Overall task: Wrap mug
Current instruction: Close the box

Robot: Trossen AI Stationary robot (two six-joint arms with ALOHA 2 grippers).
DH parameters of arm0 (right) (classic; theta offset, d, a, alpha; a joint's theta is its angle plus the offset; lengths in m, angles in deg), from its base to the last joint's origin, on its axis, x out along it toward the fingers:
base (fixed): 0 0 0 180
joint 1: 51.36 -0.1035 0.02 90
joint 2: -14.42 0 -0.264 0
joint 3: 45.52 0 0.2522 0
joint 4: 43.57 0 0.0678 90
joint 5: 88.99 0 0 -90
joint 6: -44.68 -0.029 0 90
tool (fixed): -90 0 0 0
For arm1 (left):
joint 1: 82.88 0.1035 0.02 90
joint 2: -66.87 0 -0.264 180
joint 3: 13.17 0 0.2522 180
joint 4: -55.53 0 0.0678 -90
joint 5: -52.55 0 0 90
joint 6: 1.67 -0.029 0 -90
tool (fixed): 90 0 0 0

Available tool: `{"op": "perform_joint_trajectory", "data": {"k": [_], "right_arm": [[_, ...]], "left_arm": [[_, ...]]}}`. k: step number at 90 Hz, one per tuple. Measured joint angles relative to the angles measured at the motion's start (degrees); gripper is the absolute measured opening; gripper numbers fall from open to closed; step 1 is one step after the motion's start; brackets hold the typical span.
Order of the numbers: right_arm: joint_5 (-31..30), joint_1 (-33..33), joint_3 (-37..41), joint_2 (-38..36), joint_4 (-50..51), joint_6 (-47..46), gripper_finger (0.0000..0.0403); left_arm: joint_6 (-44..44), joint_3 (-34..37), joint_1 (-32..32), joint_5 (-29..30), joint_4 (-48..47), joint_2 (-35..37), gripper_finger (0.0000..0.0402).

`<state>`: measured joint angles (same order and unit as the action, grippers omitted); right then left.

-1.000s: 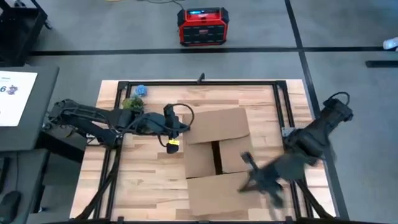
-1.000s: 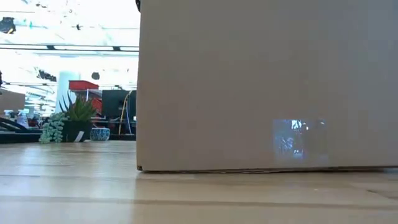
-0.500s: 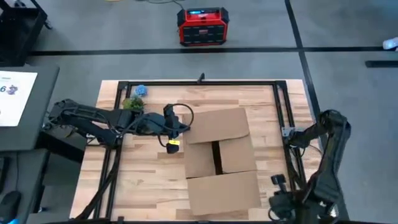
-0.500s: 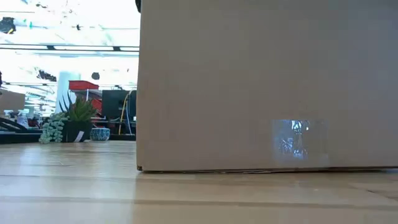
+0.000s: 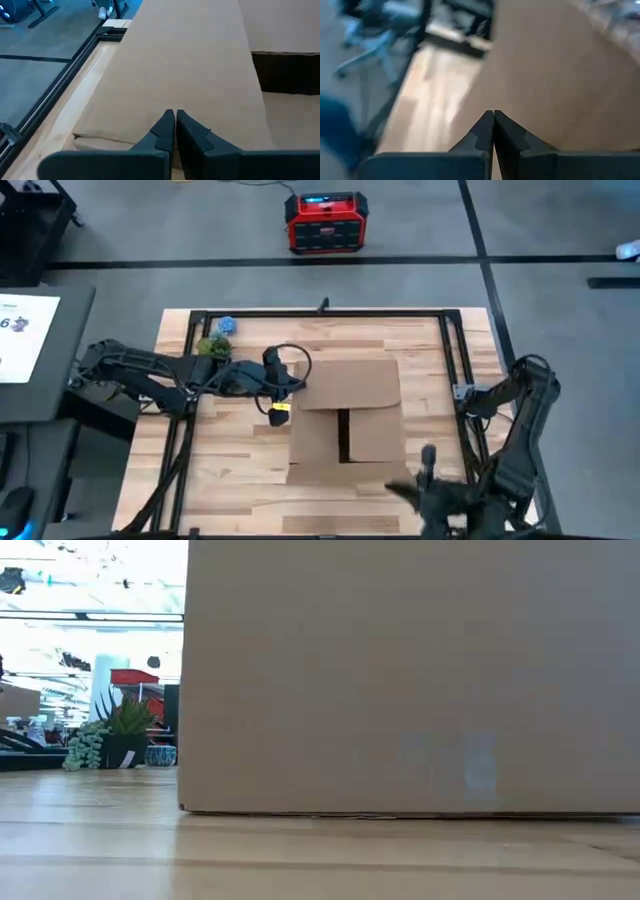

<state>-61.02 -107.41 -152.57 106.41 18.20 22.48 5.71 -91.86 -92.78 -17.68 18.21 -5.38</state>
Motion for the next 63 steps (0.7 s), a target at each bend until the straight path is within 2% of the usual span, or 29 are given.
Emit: {"op": "perform_joint_trajectory", "data": {"k": [15,38,52,63], "right_arm": [[-0.38,6.63,-0.03,-1.56,3.22,-4.05,0.0],[2.42,16.69,0.03,-0.94,15.91,-15.68,0.0],[7.99,20.56,0.03,-0.92,18.84,-16.58,0.0],[8.51,22.36,0.05,-0.88,20.16,-16.56,0.0]], "left_arm": [[0.86,0.02,-0.5,-0.02,0.32,-0.04,0.0],[2.6,0.02,-3.41,-0.24,0.62,-0.02,0.0],[6.81,0.1,-5.35,-0.72,3.44,-0.11,0.0],[7.74,-0.81,-6.74,-1.66,7.26,-0.24,0.0]]}}
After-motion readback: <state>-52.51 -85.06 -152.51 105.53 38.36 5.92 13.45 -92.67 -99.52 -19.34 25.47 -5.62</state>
